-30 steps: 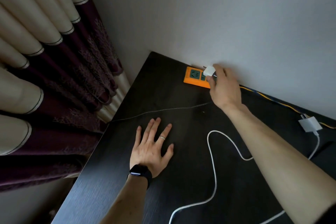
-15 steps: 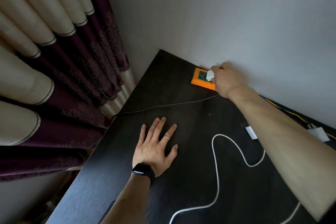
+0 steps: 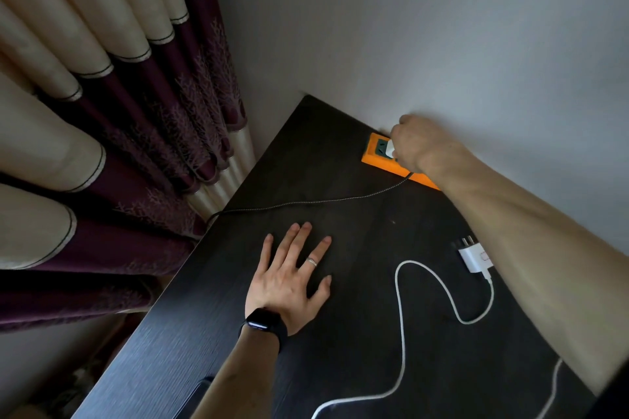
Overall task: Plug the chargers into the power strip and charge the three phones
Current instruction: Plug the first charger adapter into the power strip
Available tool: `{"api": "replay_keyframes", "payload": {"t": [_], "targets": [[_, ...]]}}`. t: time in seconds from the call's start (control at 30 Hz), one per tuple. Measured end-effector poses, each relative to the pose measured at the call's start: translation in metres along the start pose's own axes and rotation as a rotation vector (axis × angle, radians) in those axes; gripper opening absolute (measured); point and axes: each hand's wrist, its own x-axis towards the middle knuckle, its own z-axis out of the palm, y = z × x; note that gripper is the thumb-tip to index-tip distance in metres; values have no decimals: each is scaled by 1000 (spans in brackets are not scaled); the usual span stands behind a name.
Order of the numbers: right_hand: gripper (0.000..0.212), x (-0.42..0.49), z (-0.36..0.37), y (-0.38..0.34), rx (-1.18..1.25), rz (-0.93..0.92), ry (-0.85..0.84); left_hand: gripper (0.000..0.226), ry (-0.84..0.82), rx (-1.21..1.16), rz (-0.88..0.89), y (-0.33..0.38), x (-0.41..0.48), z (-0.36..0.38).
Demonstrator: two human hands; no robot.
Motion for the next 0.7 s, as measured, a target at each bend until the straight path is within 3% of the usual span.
{"api": "replay_keyframes", "payload": {"t": [0.37, 0.7], "targets": [[43, 4, -15, -17, -93, -21, -103, 65, 13, 17, -7, 2, -3, 5], [55, -3, -11, -29, -63, 64, -58, 65, 12, 17, -11, 0, -4, 6]]}}
